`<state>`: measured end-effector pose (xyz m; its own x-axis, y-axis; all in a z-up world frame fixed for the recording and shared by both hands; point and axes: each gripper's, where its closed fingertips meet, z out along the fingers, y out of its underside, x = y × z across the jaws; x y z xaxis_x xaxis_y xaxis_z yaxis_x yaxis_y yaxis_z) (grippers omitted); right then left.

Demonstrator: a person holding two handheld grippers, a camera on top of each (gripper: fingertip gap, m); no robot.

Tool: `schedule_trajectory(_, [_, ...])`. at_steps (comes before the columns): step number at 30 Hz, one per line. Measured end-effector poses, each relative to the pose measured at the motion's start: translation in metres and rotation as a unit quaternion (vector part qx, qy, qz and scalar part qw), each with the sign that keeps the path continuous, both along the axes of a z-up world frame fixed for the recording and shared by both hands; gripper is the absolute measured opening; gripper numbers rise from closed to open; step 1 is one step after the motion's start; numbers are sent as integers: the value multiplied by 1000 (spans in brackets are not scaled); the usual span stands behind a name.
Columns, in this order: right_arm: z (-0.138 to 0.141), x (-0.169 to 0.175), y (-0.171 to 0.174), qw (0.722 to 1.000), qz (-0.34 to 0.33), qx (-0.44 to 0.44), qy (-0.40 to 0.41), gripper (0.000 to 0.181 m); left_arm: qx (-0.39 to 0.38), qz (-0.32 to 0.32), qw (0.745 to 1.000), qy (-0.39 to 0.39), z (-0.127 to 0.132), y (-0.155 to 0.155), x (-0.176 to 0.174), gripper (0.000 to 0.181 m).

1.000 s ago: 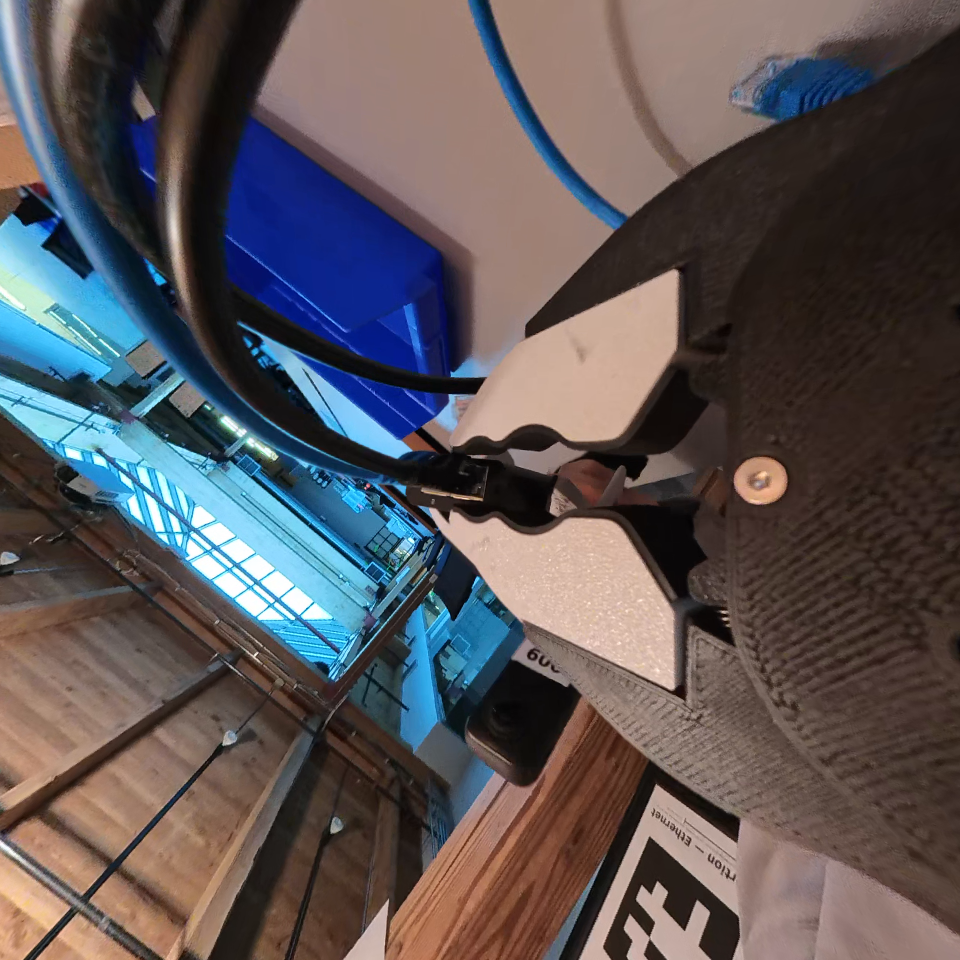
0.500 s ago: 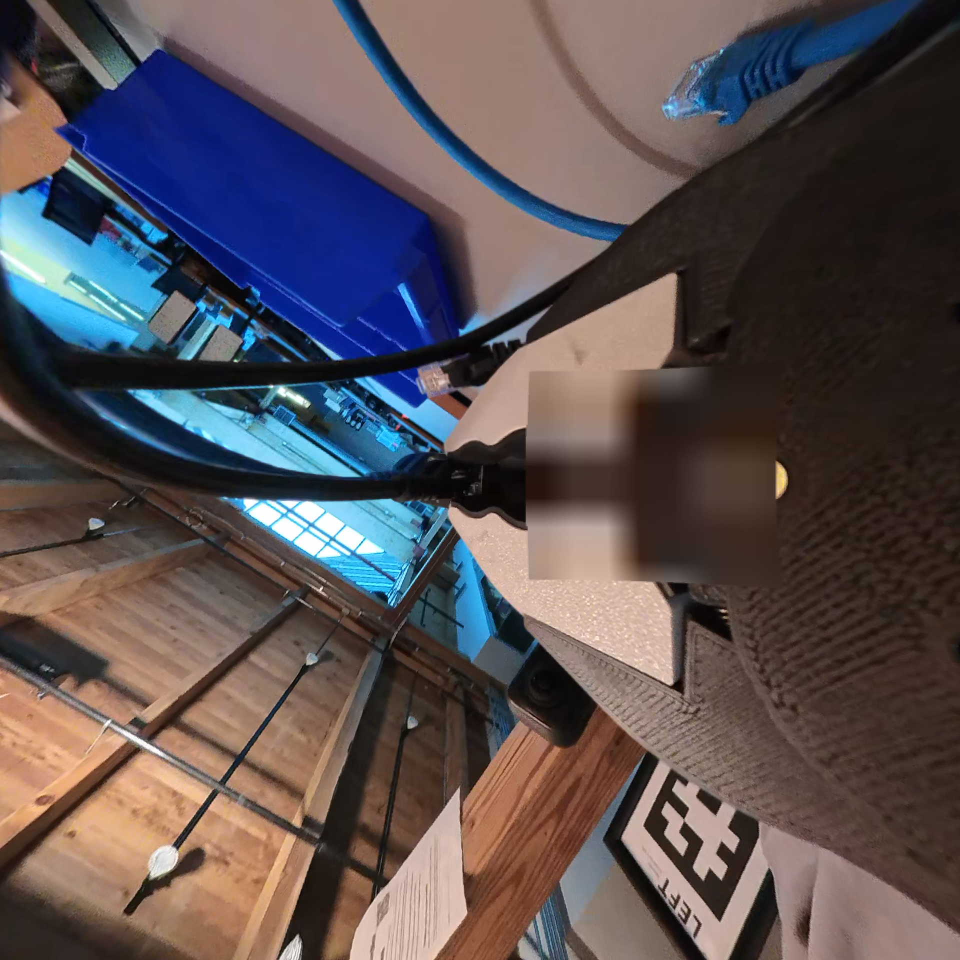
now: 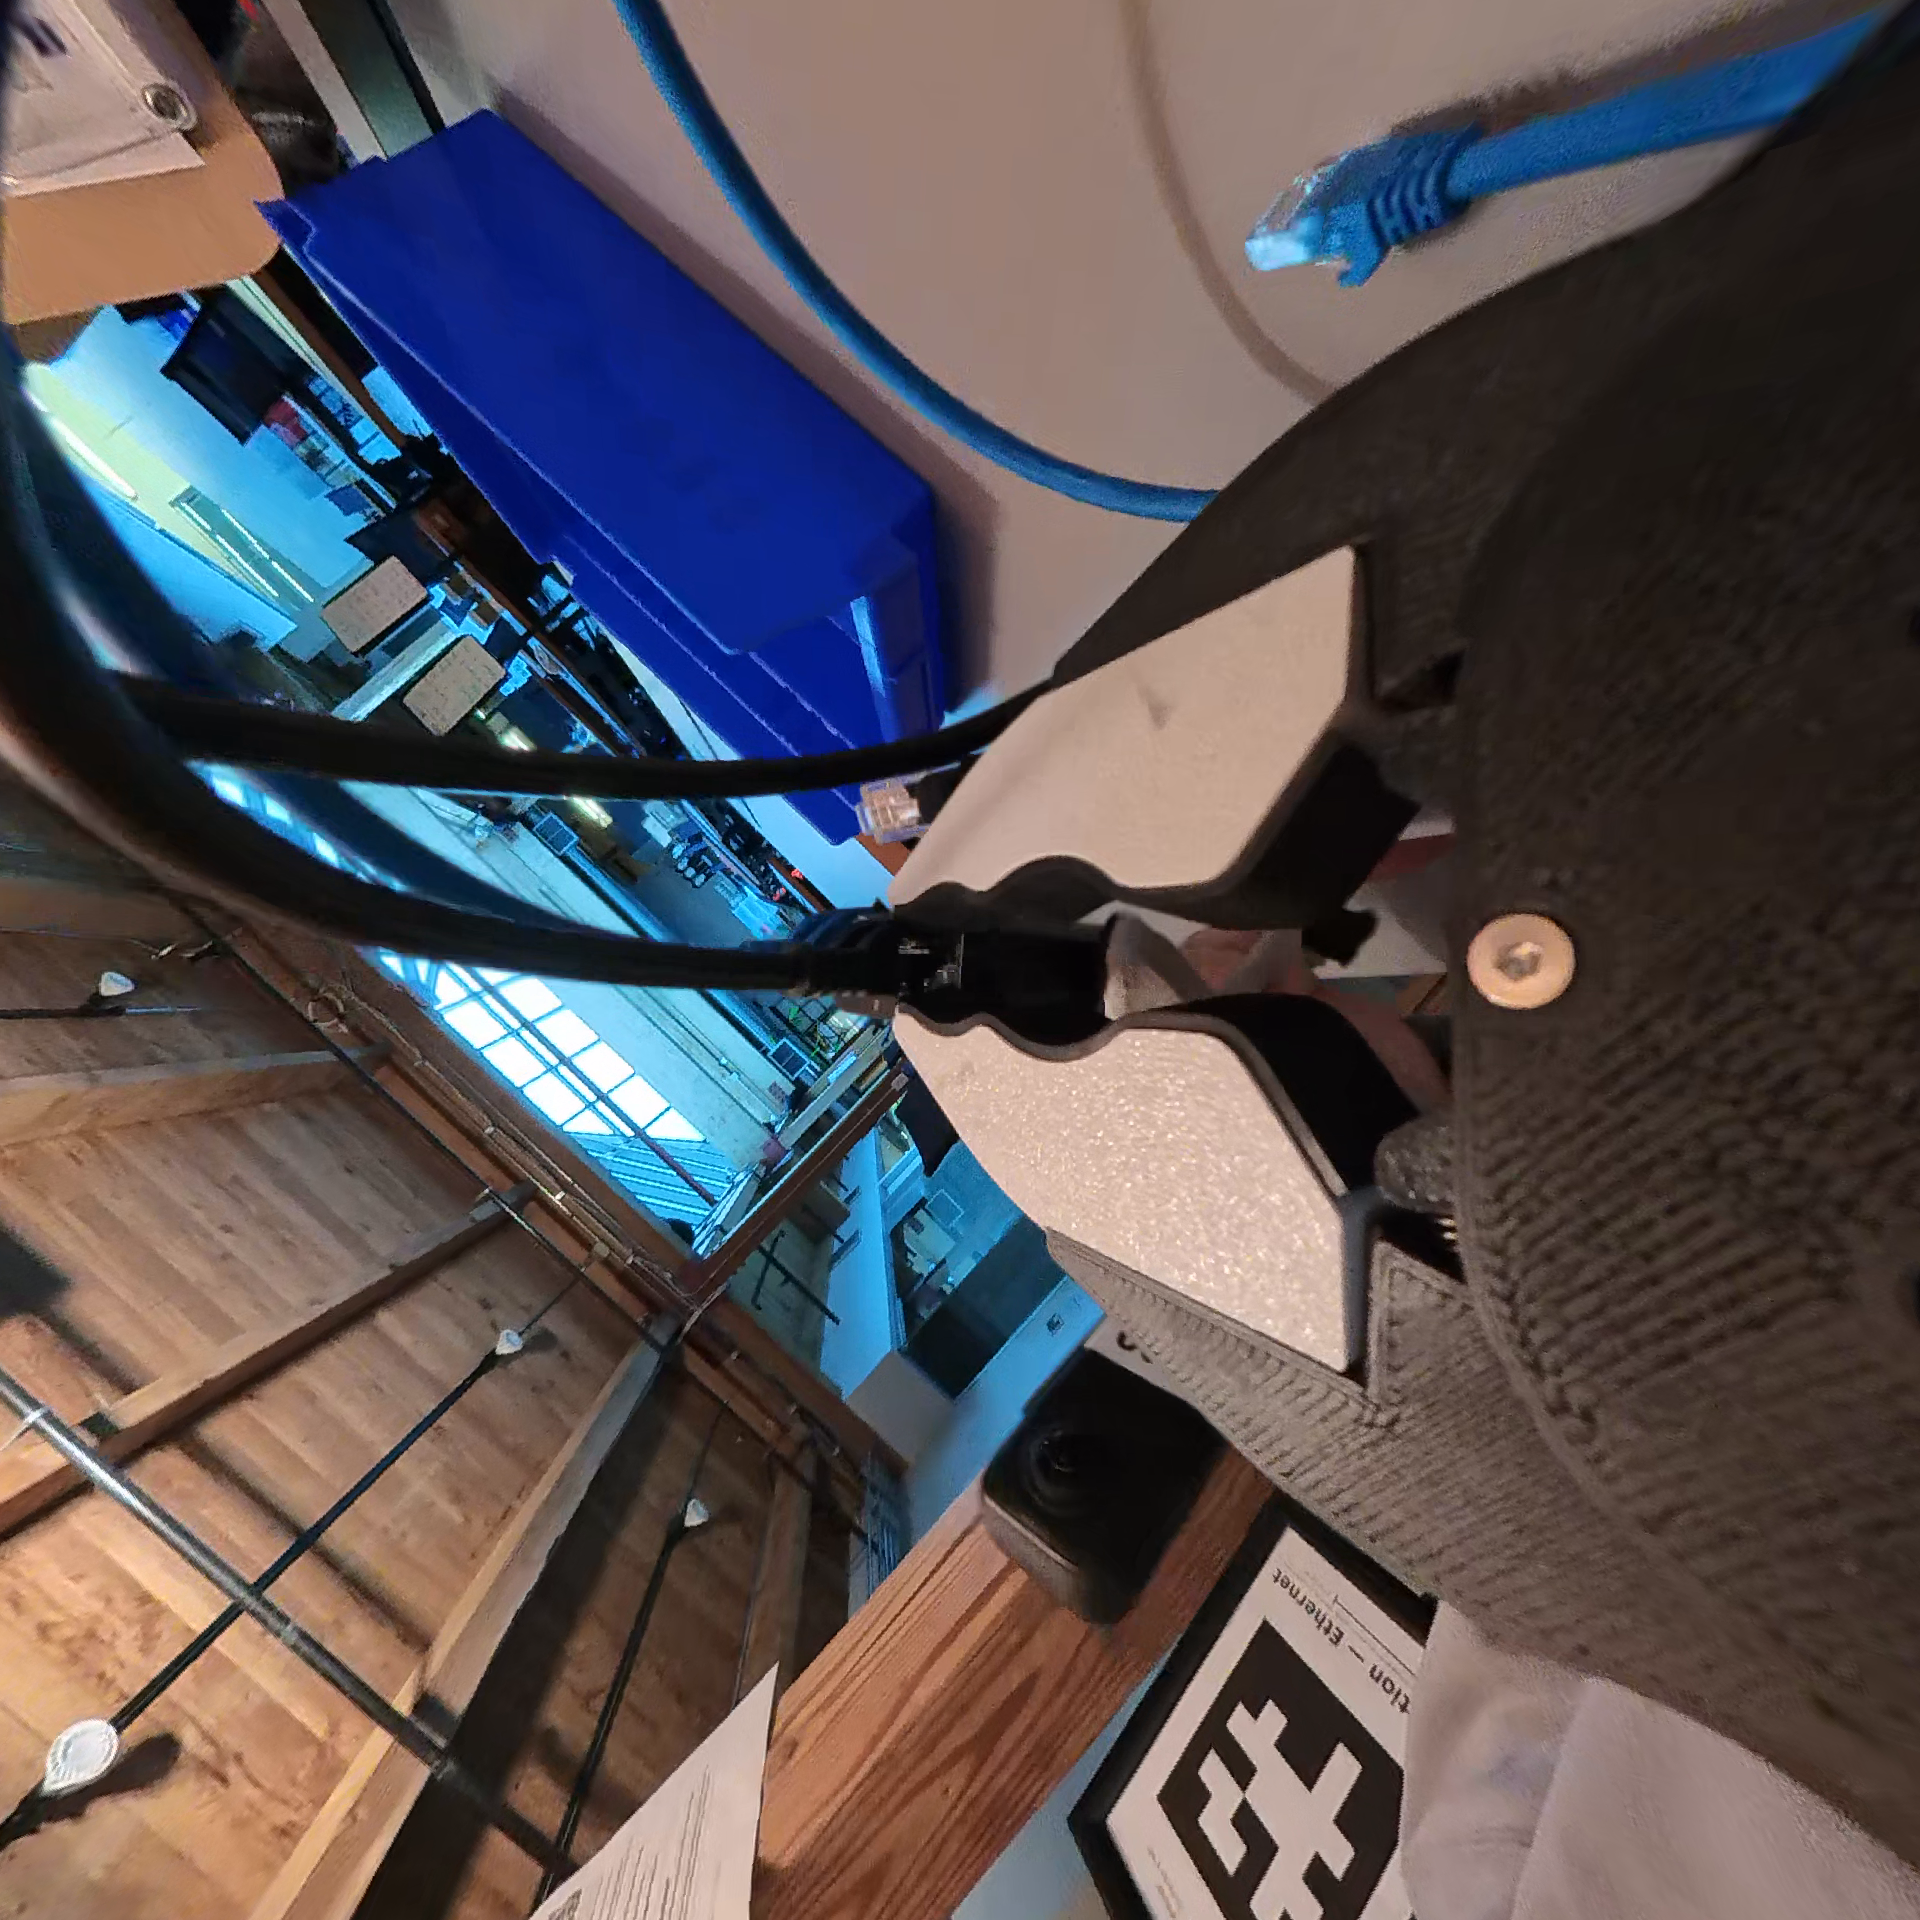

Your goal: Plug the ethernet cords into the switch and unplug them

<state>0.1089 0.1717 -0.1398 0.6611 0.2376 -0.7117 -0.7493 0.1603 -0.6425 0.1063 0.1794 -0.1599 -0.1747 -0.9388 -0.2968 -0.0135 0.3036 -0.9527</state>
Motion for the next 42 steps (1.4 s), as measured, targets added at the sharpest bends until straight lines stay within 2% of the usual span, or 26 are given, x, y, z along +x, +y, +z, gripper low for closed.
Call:
schedule_trajectory(2, [-2, 2, -1, 1000, -6, -4, -10, 12, -86, -31, 996, 17, -1, -4, 0, 61])
schedule_trajectory(3, [-2, 2, -1, 1000, -8, -8, -12, 12, -86, -32, 996, 18, -1, -4, 1, 61])
schedule_trajectory(8, [1, -1, -1, 1000, 1, 4, -19, 12, 45, 16, 999, -7, 3, 1, -1, 61])
schedule_trajectory(11, [6, -2, -2, 999, -4, 14, -37, 13, 20, -1, 1000, -14, 10, -2, -4, 61])
schedule_trajectory(14, [9, -5, -1, 999, 3, 22, -24, 13, 36, -7, 999, -22, 13, 0, -7, 61])
schedule_trajectory(22, [5, -4, 2, 1000, 8, 18, -5, 13, 28, -20, 999, -17, 11, 1, -7, 61])
schedule_trajectory(25, [3, -5, 2, 999, -1, -1, -36, 12, 17, -24, 999, -19, 7, 0, -5, 61])
schedule_trajectory(30, [1, -4, 1, 1000, -4, 26, -10, 13, 45, -9, 998, -33, 5, 0, -4, 61])
schedule_trajectory(34, [5, -7, 0, 999, 4, 37, -13, 12, 28, -26, 998, -58, 9, -1, -5, 62])
schedule_trajectory(36, [7, -8, 0, 999, 12, 47, -1, 12, 60, -13, 996, -69, 11, 1, -6, 61])
schedule_trajectory(38, [9, -10, 1, 998, 19, 61, 10, 12, 134, 24, 987, -91, 13, 4, -7, 61])
schedule_trajectory(39, [9, -10, 1, 998, 16, 60, 9, 11, 121, 23, 989, -85, 12, 3, -7, 61])
schedule_trajectory(42, [5, -8, 2, 998, -9, 16, -62, 12, 12, -14, 997, -69, 7, 1, -5, 61])
